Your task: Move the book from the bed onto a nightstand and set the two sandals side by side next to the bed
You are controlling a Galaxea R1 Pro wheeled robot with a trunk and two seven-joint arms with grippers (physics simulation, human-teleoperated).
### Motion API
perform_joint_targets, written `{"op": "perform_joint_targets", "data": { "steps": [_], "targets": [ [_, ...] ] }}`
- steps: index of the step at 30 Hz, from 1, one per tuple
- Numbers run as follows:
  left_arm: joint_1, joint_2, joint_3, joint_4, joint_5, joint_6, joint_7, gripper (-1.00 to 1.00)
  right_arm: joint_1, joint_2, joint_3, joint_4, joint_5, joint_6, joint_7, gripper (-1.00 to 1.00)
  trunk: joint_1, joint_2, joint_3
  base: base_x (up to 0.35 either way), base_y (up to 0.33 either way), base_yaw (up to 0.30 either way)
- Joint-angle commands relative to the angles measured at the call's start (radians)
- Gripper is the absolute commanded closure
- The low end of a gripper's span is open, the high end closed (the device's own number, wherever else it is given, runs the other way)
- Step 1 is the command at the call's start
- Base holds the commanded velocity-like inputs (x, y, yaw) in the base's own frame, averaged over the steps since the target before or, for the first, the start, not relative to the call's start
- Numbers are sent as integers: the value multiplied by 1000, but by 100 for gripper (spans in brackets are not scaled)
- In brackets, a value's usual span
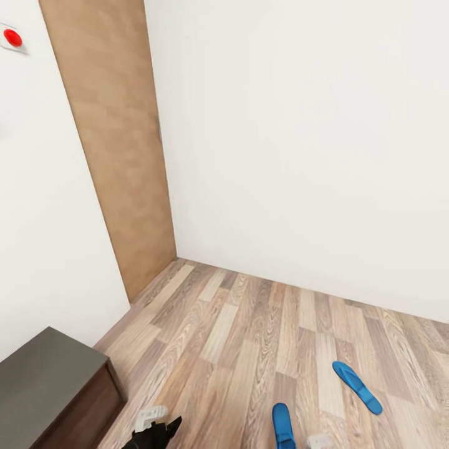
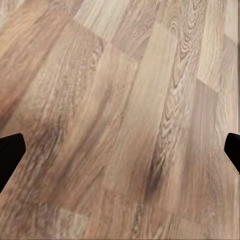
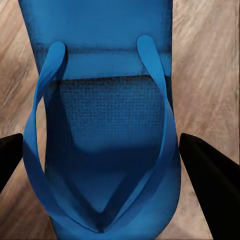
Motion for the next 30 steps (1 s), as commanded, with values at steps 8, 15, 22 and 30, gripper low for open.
{"op": "perform_joint_targets", "data": {
  "steps": [8, 15, 22, 30],
  "targets": [
    [-1, 1, -8, 1, 8, -5, -2, -100, -1, 0, -7, 1, 1, -2, 2, 100, 0, 0, -1, 322, 0, -144],
    [-1, 1, -7, 1, 8, -5, -2, -100, -1, 0, -7, 1, 1, -2, 2, 100, 0, 0, -1, 322, 0, -5],
    [-1, 1, -7, 1, 8, -5, -2, -100, -1, 0, -7, 1, 1, -2, 2, 100, 0, 0, -1, 322, 0, 0],
    [-1, 1, -8, 1, 8, -5, -2, -100, -1, 0, -7, 1, 1, -2, 2, 100, 0, 0, -1, 322, 0, 0]
  ]
}}
